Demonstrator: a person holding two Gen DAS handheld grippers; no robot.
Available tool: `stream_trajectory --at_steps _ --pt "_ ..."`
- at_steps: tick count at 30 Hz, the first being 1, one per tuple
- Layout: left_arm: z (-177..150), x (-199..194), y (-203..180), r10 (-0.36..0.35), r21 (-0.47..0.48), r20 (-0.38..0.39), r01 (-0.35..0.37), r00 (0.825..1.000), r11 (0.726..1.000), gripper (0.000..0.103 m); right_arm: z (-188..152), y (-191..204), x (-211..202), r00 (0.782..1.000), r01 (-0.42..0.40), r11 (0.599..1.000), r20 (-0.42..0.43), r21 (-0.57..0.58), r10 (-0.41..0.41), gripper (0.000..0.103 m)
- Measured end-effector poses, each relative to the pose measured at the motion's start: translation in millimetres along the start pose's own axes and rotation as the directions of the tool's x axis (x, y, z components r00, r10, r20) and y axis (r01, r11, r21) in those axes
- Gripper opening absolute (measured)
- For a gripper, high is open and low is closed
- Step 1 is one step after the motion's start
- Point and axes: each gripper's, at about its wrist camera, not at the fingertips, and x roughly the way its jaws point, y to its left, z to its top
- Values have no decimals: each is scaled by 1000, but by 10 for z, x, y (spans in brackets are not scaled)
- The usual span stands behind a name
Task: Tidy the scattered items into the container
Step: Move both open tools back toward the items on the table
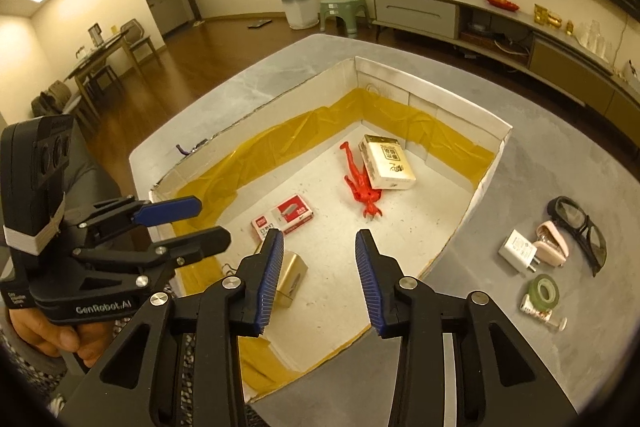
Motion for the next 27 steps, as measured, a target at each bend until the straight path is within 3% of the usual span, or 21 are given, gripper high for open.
stream_trajectory --at_steps 14,27 --pt "-172 -39 -897 -80 156 -28 84 996 984 57 -342 -562 -492 997 -54 991 60 124 47 40" --pt "-331 137 -1630 -100 251 -91 120 991 961 57 -835 -1388 -778 998 -8 972 69 237 -9 43"
